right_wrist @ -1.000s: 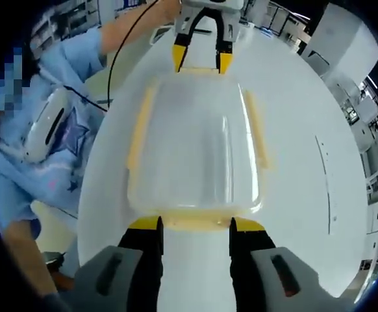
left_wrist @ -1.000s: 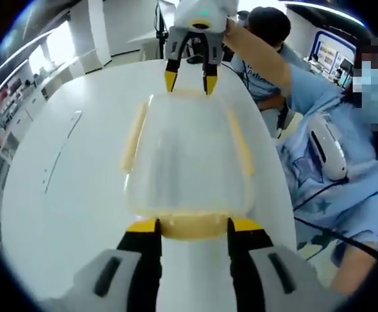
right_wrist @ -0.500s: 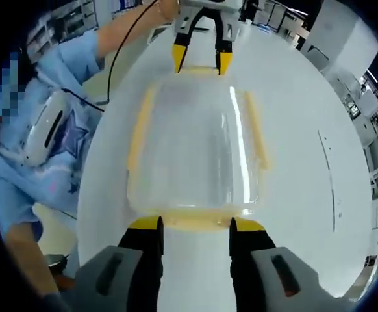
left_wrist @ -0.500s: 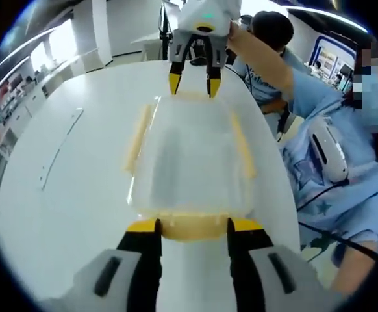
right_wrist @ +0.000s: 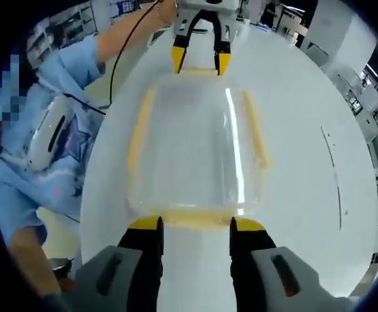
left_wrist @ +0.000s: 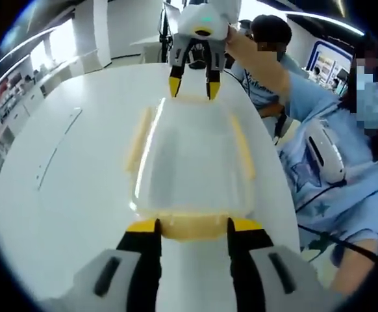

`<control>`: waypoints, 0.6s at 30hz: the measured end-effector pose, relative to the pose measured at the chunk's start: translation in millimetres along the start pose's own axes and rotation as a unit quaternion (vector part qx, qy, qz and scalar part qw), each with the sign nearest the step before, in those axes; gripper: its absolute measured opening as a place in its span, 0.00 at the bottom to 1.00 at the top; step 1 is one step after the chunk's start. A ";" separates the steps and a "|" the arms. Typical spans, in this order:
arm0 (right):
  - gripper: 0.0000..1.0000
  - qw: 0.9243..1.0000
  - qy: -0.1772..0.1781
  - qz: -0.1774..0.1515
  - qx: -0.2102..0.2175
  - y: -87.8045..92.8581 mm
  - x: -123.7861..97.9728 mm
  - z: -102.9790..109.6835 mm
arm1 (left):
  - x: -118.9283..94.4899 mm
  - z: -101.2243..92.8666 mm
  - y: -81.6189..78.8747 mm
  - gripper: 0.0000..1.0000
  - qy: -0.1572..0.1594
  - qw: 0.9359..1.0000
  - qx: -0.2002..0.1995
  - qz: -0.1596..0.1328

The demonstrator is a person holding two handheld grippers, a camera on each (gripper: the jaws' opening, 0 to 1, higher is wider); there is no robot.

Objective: Snap each plastic latch of the storage box into its locked position after aligning the lid with the box until every specified latch is closed and the lid sits flush.

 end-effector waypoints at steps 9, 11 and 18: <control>0.40 1.000 -0.005 -0.009 -0.001 1.3 2.8 1.3 | -0.7 1.3 0.5 0.40 0.004 1.000 -0.001 -0.005; 0.40 1.000 -0.003 -0.015 -0.005 2.4 2.8 1.9 | -0.7 0.6 0.9 0.40 0.004 1.000 0.003 -0.008; 0.40 0.999 0.008 -0.026 -0.027 6.3 2.7 1.0 | -0.7 -1.4 1.1 0.40 -0.002 1.000 0.025 -0.006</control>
Point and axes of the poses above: the point that each gripper's makers call its tool centre point, and the gripper's own axes: x roughly forward along the fingers, z roughly to its left, y roughly out of its underside, the point moved 8 cm from there along -x, roughly backward along the fingers, and after that the axes turned 11 degrees about -y, right-handed, at the moved point
